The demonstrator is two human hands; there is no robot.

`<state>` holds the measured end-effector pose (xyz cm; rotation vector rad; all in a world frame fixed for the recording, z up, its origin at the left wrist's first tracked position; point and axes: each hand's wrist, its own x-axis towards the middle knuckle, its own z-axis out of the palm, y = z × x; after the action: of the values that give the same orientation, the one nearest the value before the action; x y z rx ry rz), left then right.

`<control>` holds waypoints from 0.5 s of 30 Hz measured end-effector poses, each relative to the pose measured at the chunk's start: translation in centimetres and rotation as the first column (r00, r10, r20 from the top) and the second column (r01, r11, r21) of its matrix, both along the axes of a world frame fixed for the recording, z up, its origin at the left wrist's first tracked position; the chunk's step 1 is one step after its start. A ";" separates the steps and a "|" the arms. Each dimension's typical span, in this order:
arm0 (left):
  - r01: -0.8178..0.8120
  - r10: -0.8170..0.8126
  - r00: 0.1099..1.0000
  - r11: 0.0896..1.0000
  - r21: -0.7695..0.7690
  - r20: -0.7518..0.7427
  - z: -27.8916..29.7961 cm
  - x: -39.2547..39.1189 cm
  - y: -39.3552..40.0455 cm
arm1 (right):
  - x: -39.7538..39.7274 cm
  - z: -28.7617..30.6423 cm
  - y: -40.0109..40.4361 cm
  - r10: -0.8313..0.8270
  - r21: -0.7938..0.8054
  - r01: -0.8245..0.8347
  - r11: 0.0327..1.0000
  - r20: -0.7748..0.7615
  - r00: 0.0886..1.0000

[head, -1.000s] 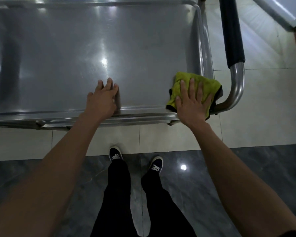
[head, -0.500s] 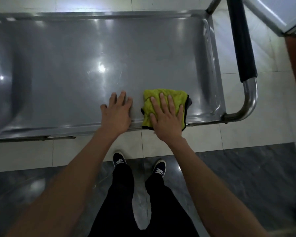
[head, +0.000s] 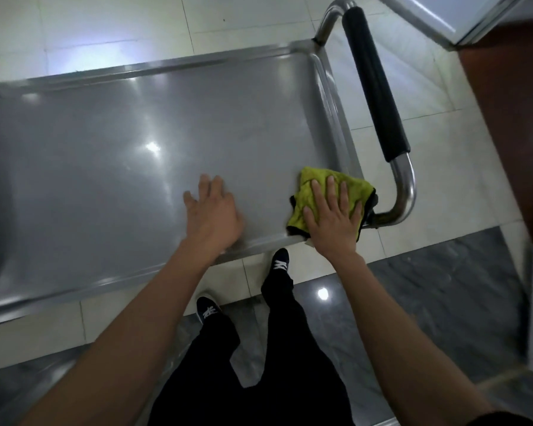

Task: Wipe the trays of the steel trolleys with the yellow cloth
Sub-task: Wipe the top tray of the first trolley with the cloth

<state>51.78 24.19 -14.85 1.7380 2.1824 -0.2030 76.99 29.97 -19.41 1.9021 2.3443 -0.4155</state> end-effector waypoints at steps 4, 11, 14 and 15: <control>0.058 -0.061 0.996 0.997 0.043 0.068 0.3 3.9 5.5 | 0.7 -0.4 1.2 0.064 0.029 -0.063 0.998 -0.003 0.998; 0.040 -0.041 0.999 0.998 0.038 0.025 -0.4 5.3 11.9 | 1.5 -1.1 3.1 0.130 0.078 -0.126 0.989 -0.055 0.990; 0.033 -0.033 0.999 0.999 0.029 -0.001 -1.0 4.4 13.8 | 1.7 -1.6 3.7 0.122 0.125 -0.111 0.986 -0.085 0.989; 0.039 -0.038 0.999 0.999 0.033 -0.007 -1.2 4.1 14.4 | 1.7 -1.7 3.9 0.123 0.140 -0.109 0.984 -0.091 0.988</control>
<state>55.88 38.57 -16.05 1.8008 2.1702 -0.1837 78.71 33.90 -21.07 1.8267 2.5943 -0.3567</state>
